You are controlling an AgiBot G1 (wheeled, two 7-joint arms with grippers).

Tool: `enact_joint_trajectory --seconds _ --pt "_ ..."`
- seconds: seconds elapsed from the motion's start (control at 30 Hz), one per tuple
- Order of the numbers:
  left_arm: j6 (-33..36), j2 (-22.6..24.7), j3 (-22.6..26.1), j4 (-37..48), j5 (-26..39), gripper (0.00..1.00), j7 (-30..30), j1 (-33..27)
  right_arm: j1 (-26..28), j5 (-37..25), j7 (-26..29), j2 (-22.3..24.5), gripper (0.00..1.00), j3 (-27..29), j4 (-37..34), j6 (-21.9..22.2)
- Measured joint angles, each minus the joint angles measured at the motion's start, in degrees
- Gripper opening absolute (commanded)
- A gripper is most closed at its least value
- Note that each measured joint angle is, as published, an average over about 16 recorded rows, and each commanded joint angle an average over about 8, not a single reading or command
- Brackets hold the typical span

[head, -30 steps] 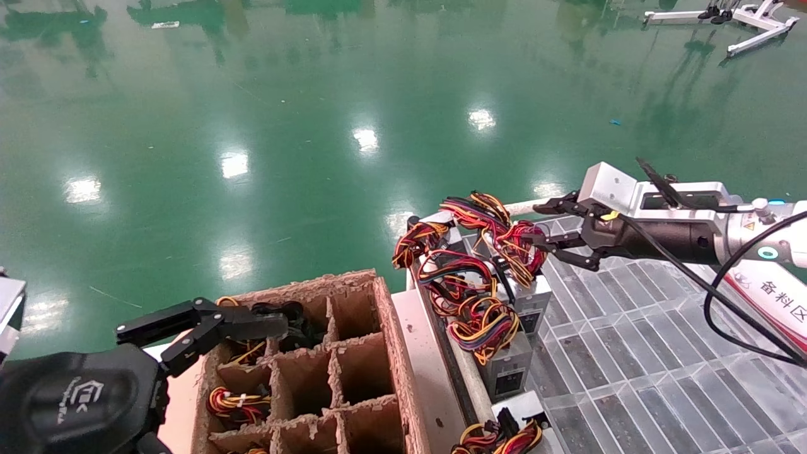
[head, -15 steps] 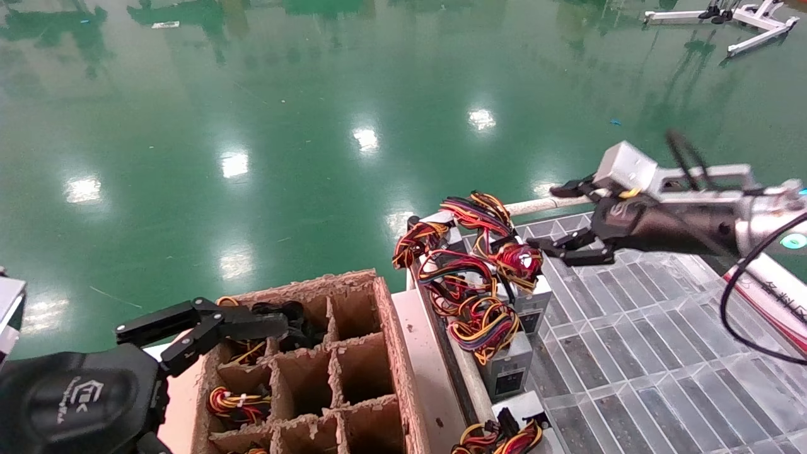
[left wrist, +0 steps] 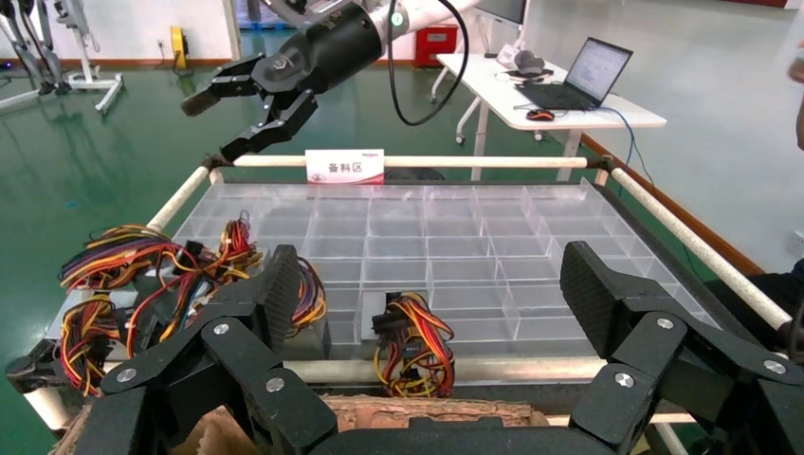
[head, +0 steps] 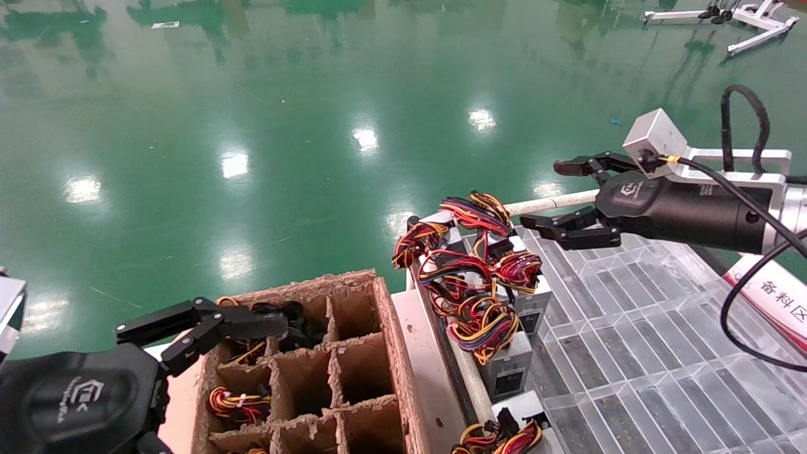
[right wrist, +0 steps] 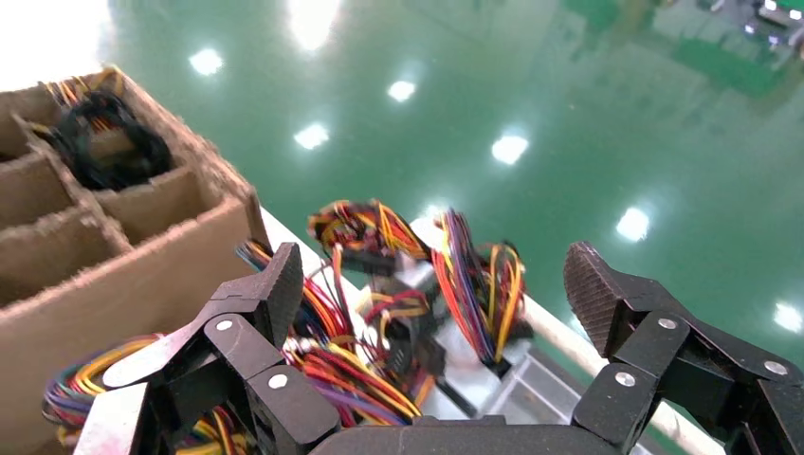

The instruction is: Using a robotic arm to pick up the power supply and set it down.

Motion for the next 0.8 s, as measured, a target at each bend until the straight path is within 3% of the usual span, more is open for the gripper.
enact_joint_trajectory --seconds 0.57,0.8 --pt "0.0 0.0 0.0 0.0 0.0 1.00 0.0 0.0 -14.4 7.7 9.7 6.0 1.00 7.2 22.2 -1.9" --pt "0.0 0.0 0.0 0.0 0.0 1.00 0.0 0.0 -17.4 9.3 11.7 7.3 1.00 8.7 26.7 -2.3"
